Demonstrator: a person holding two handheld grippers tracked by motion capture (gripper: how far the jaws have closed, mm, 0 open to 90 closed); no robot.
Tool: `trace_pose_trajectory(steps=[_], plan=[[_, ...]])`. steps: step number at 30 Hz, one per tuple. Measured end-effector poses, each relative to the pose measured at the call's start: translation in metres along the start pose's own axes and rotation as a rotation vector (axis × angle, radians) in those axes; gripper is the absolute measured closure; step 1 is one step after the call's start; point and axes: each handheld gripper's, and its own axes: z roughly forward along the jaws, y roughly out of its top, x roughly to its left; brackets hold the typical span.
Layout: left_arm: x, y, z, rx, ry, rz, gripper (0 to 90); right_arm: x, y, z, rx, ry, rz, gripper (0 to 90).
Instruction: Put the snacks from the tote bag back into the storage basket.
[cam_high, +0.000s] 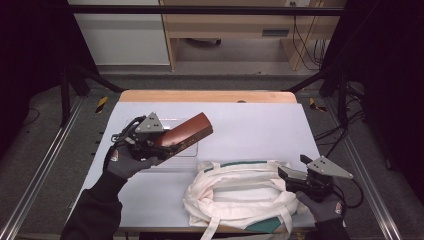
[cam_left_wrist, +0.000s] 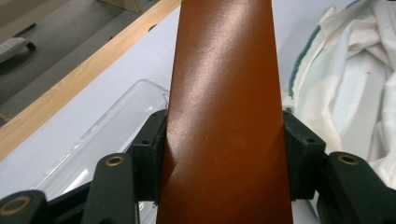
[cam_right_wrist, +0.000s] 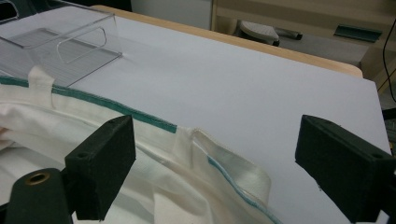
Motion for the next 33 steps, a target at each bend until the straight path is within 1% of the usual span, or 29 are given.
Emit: trace_pose_trajectory(steps=[2, 5, 7, 8, 10, 12, 18, 22, 30, 33], plan=[[0.005, -0.001, 0.000, -0.005, 0.008, -0.013, 42.7, 0.000, 0.000, 0.000, 0.002, 0.000, 0.003, 12.7], [0.014, -0.004, -0.001, -0.004, 0.021, -0.017, 42.7, 0.000, 0.000, 0.000, 0.002, -0.002, 0.001, 12.7], [0.020, -0.006, -0.001, -0.012, 0.028, -0.033, 42.7, 0.000, 0.000, 0.001, 0.004, -0.002, 0.001, 12.7], [0.023, -0.007, -0.001, -0.009, 0.030, -0.040, 42.8, 0.000, 0.000, 0.001, 0.002, -0.001, -0.001, 12.7], [0.028, -0.010, 0.001, 0.001, 0.045, -0.039, 42.7, 0.000, 0.000, 0.001, 0.003, -0.002, 0.000, 12.6], [0.034, -0.014, 0.002, -0.001, 0.049, -0.055, 42.8, 0.000, -0.001, 0.001, 0.004, -0.003, -0.002, 12.7], [0.049, -0.022, 0.004, 0.005, 0.062, -0.081, 42.8, 0.000, -0.001, 0.002, 0.007, -0.004, -0.004, 12.5], [0.056, -0.025, 0.008, 0.012, 0.069, -0.081, 42.8, 0.001, -0.001, 0.002, 0.009, -0.004, -0.006, 12.5], [0.072, -0.031, 0.015, 0.030, 0.061, -0.092, 42.8, 0.001, -0.001, 0.003, 0.010, -0.003, -0.016, 11.9], [0.077, -0.035, 0.018, 0.040, 0.066, -0.094, 42.8, 0.002, -0.001, 0.002, 0.006, -0.004, -0.014, 10.7]])
